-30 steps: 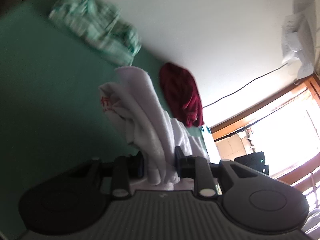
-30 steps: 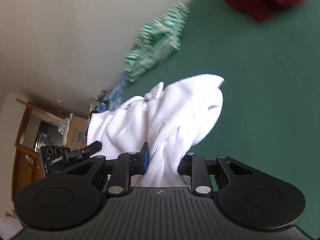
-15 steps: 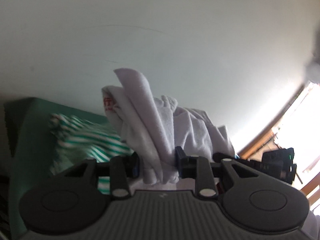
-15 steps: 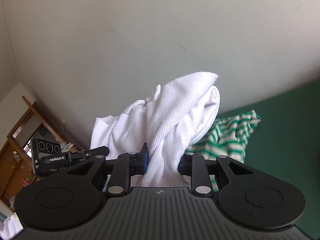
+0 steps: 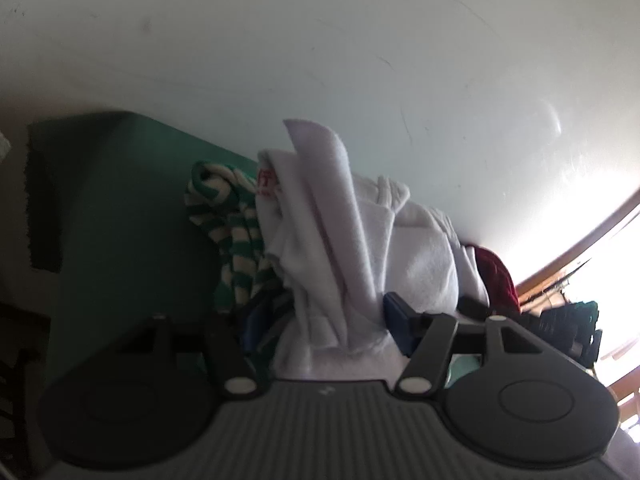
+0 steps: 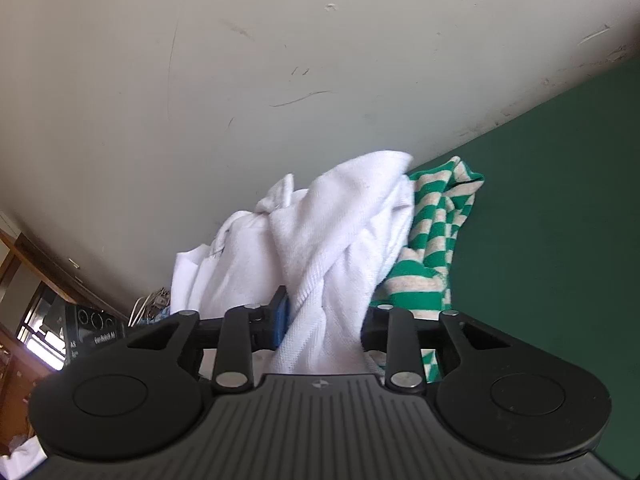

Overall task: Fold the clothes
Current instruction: 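Carry the white shirt bundle with both grippers toward the striped shirt, then lower the white bundle onto the striped shirt and open both grippers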

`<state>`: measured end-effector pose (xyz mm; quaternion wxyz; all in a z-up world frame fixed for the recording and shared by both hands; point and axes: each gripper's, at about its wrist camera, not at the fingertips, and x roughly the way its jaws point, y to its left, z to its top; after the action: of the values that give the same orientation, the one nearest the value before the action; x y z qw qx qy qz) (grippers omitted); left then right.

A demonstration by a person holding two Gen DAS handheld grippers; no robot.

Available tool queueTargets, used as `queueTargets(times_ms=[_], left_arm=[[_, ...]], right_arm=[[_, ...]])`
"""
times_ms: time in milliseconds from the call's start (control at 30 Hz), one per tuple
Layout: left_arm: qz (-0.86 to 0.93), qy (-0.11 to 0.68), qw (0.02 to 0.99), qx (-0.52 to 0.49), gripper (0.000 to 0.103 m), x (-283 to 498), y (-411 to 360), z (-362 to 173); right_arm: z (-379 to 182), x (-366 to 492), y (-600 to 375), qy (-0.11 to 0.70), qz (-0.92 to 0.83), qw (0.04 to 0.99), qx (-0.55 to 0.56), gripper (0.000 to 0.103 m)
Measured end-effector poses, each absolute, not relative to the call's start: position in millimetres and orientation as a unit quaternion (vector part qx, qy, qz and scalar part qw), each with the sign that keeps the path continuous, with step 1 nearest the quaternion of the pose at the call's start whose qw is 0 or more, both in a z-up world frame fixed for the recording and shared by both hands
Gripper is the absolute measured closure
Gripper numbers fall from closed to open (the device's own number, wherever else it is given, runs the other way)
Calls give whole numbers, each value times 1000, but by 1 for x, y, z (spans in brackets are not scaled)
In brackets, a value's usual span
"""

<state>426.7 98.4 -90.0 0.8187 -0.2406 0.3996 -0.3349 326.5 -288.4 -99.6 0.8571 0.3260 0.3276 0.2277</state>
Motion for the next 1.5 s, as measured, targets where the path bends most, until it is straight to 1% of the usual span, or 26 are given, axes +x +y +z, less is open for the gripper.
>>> queueTargets(times_ms=[67,133,167,233,300,367,467,500,567,633,667,700,767,833,933,1000,1067,1100,1167,1200,1267,1300,1333,1367,1433,1500], left_arm=[[-336,400,823,-224,34,426,99,-90],[-328,409,825,-209,29,431,98,-95],[-323,418,821,-214,20,433,99,-98],[-319,431,815,-218,20,430,94,-102],[-321,424,823,-200,20,428,90,-99],[-316,427,825,-194,20,431,87,-97],[-307,430,829,-185,20,431,86,-93],[-311,428,827,-188,23,430,90,-88],[-318,419,830,-188,25,424,96,-76],[-316,390,849,-166,21,411,104,-54],[-315,375,858,-156,16,404,108,-43],[-314,360,866,-145,14,398,111,-32],[-326,330,876,-130,14,387,106,-13],[-341,313,877,-129,14,391,83,-3],[-318,312,889,-105,13,406,35,-13],[-281,320,902,-74,14,411,12,-30],[-262,323,908,-50,15,412,7,-51],[-261,320,910,-44,14,410,13,-60],[-260,315,912,-34,12,405,26,-72],[-262,329,906,-43,2,404,33,-81],[-273,384,876,-103,1,408,47,-102],[-277,376,877,-111,3,404,51,-101],[-276,351,891,-85,6,396,50,-90],[-275,325,903,-58,9,389,49,-78],[-261,272,926,-19,8,373,49,-53],[-256,220,941,-31,3,356,56,-28]], right_arm=[[-101,327,-289,343,224,856,316,71],[-99,319,-285,351,222,860,298,71],[-97,317,-285,351,221,861,294,71],[-94,314,-284,350,219,864,287,71],[-95,316,-280,350,213,866,286,70],[-100,320,-282,350,208,866,291,63],[-102,321,-288,351,204,861,307,61],[-98,317,-290,349,202,861,311,59],[-85,303,-295,335,190,872,302,53],[-68,284,-302,315,178,888,284,50],[-60,276,-307,303,167,898,271,49],[-53,269,-311,287,157,908,260,50],[-40,267,-312,251,162,920,253,56],[-32,285,-299,241,175,919,257,57],[-28,316,-265,230,178,930,222,56],[-38,334,-244,247,184,931,198,55],[-51,348,-229,267,190,926,188,56],[-61,350,-235,272,186,921,206,60],[-84,351,-257,278,170,911,251,81],[-96,352,-268,281,168,903,278,81],[-111,350,-285,276,187,883,331,81],[-108,348,-287,273,190,881,337,81],[-102,345,-288,267,192,879,345,80],[-95,341,-291,252,197,877,359,72],[-81,329,-295,209,211,872,388,72],[-80,327,-290,214,213,872,386,71]])
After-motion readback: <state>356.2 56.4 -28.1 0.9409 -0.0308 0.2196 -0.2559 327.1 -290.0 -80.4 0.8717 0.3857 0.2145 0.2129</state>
